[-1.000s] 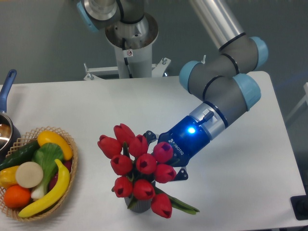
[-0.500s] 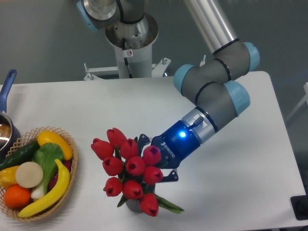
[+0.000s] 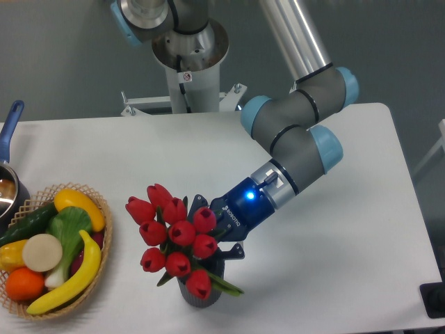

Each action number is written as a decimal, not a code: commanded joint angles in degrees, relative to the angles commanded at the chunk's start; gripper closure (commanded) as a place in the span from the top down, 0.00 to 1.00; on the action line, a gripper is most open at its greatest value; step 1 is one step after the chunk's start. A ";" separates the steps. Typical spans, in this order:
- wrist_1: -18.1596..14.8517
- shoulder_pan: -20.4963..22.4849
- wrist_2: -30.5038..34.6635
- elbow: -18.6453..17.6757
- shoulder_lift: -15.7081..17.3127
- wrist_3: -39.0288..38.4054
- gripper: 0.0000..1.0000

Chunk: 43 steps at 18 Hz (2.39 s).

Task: Insert the flowers into the vase

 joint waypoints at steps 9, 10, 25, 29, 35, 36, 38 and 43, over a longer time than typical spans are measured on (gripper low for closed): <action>0.79 1.76 1.58 -1.41 -1.41 -0.09 0.23; 0.79 1.85 1.58 -1.41 -1.58 -0.09 0.24; 0.79 2.02 1.58 -1.50 -1.85 -0.09 0.78; 0.79 2.81 1.58 -2.89 -1.41 -0.17 0.92; 0.88 6.85 1.50 -7.64 1.49 -0.09 1.00; 0.88 7.64 1.50 -8.17 1.93 -0.09 1.00; 0.88 8.87 1.41 -8.61 2.46 -0.09 1.00; 0.88 12.21 1.06 -8.53 2.72 -0.09 1.00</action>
